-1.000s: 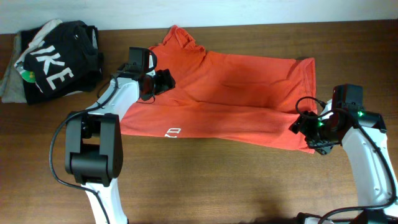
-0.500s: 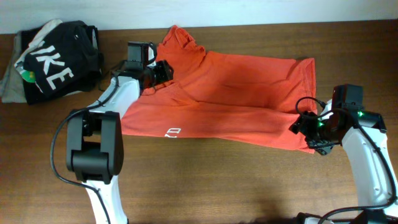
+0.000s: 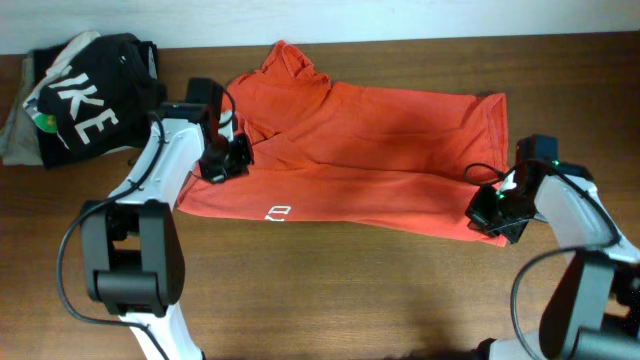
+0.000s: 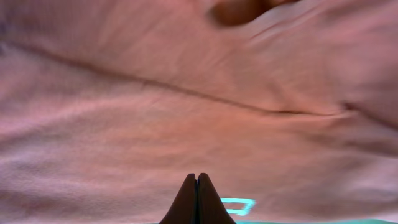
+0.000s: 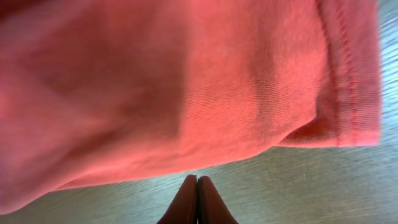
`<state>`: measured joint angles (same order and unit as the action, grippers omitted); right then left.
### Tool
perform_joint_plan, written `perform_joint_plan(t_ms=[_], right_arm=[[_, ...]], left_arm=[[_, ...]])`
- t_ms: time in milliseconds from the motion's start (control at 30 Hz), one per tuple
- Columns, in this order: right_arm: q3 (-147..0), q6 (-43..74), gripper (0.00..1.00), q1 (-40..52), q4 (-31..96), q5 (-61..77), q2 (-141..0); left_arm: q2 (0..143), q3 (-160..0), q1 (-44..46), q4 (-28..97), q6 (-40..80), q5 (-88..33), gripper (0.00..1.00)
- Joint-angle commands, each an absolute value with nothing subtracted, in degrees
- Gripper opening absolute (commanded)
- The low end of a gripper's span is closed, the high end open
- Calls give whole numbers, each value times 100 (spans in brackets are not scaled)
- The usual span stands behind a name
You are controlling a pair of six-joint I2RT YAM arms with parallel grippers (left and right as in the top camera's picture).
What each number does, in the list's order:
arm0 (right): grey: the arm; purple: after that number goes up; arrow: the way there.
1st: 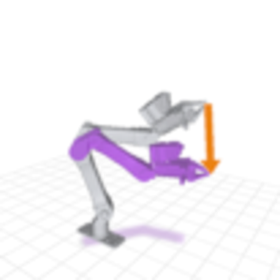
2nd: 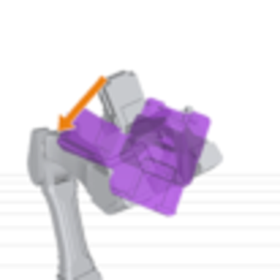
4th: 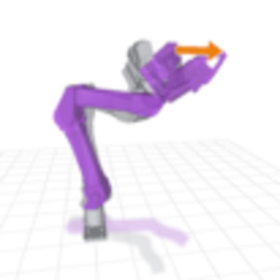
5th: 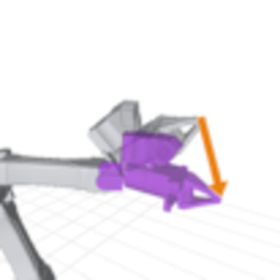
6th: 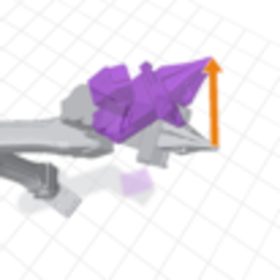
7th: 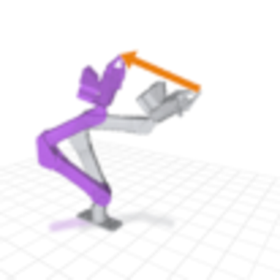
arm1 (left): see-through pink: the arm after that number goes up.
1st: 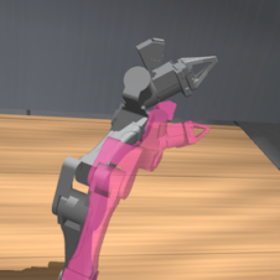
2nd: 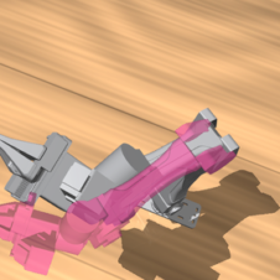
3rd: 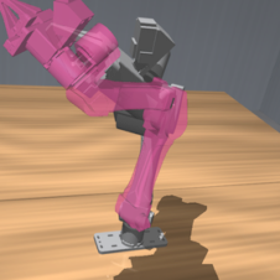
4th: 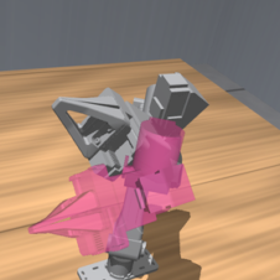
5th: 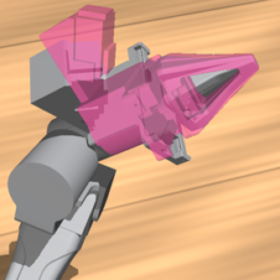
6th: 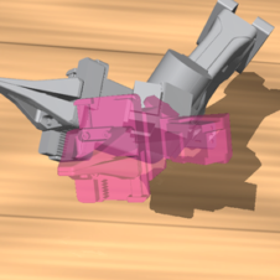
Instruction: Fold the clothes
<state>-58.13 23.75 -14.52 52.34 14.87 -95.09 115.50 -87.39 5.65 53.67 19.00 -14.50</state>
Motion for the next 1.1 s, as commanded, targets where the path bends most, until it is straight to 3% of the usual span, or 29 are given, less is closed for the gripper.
perform_joint_plan(t_ms=[0,333,1067], right_arm=[[-5872,2447,4,-1420,5172,1439,-9878],[-5533,2716,4,-1420,4547,1415,-10079],[-4890,3227,4,-1426,4066,987,-10079]], left_arm=[[11769,-8377,552,5164,1791,-1398,1],[11819,-8191,517,5341,2117,-725,1],[11817,-7244,-414,5494,2491,-725,1]])
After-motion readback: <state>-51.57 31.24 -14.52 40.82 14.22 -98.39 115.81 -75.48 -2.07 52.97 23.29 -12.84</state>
